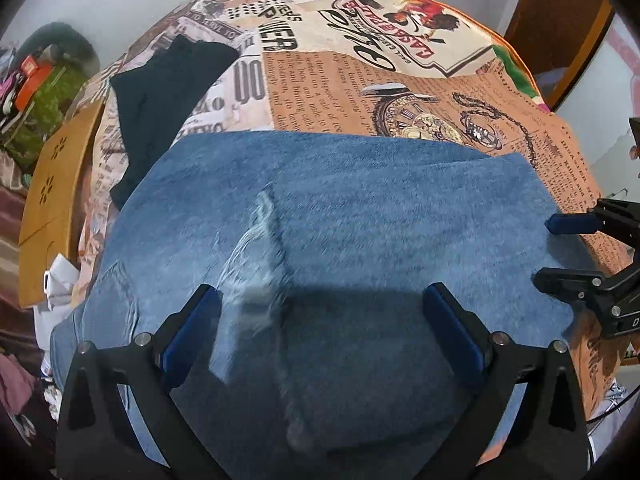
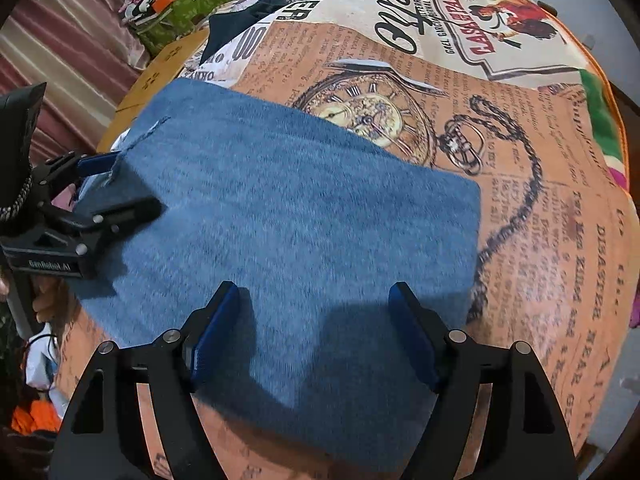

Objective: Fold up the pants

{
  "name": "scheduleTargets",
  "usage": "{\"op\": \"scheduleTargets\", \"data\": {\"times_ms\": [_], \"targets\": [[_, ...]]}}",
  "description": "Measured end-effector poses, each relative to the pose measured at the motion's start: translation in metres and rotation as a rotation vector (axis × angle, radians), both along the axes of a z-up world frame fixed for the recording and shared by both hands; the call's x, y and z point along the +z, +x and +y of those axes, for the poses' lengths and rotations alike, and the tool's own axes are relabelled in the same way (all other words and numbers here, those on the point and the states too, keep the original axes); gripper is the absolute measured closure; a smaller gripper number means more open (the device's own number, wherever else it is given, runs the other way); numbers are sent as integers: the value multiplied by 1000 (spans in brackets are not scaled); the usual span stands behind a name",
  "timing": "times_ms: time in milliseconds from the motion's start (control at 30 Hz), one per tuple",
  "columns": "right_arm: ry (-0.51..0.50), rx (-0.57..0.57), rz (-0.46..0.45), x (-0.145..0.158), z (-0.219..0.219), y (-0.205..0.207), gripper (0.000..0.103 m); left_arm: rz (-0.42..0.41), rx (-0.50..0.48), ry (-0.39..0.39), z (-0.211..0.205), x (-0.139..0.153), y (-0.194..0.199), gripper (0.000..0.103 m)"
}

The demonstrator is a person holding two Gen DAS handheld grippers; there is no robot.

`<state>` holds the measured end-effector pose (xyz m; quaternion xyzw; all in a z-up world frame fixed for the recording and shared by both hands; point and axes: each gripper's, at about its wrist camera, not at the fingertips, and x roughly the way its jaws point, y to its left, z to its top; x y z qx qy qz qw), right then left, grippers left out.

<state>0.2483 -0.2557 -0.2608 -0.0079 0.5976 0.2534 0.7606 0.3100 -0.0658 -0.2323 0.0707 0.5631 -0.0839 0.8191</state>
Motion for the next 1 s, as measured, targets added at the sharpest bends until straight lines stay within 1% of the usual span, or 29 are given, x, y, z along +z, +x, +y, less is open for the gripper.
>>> {"op": "scheduleTargets", "data": {"times_ms": [133,200,333,400,533,600,700,833,900,1000], "targets": [[-26,-7,-22,8,2,-7,29,-22,25,-12,11,7,-11,0],[-30,0,-55,15,7,-11,29,-34,46,-24,20,13,-17,0],[-37,26,-140,36,25,-19,29,-66,99,-48,43,27,-31,0],[-36,44,-198,49,38,-23,29,-97,133,-62,58,37,-38,0],[-5,59,-296,72,63,-27,29,-171,221,-83,97,58,-55,0],[25,60,-339,82,77,-27,29,-200,281,-108,121,67,-64,0],[51,66,-393,92,98,-27,29,-229,389,-167,164,76,-79,0],[92,86,-402,98,125,-27,29,-227,519,-214,217,71,-98,0],[95,108,-395,97,140,-28,29,-202,586,-237,243,62,-107,0],[89,154,-378,91,163,-30,29,-143,658,-269,274,39,-120,0]]}}
